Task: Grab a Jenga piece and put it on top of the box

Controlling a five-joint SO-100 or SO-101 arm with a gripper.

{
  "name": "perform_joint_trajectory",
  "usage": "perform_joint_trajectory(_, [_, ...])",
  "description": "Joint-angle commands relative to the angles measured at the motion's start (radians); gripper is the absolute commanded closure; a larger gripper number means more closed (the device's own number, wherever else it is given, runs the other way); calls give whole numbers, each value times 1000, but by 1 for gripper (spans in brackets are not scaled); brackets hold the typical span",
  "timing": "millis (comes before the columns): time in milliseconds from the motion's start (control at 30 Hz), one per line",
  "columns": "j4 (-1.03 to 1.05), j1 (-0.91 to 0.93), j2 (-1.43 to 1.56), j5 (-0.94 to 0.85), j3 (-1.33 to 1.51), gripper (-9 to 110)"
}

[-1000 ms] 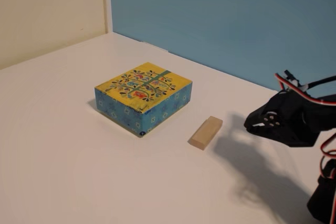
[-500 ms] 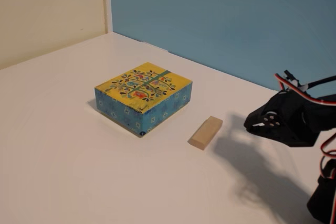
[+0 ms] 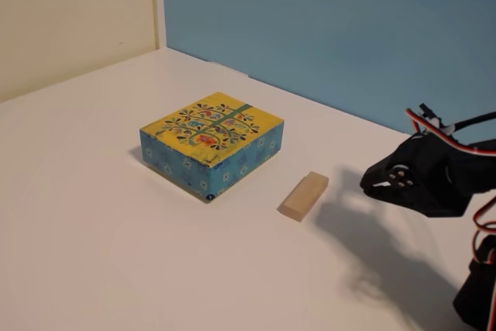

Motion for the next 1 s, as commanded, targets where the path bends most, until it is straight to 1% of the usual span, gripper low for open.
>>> perform_joint_trajectory(0, [2,5,6,-8,-15,101])
perform_joint_trajectory(600, [-3,38,6,17,-17,101])
perform_joint_trajectory(967, [8,40,6,60,-63,99])
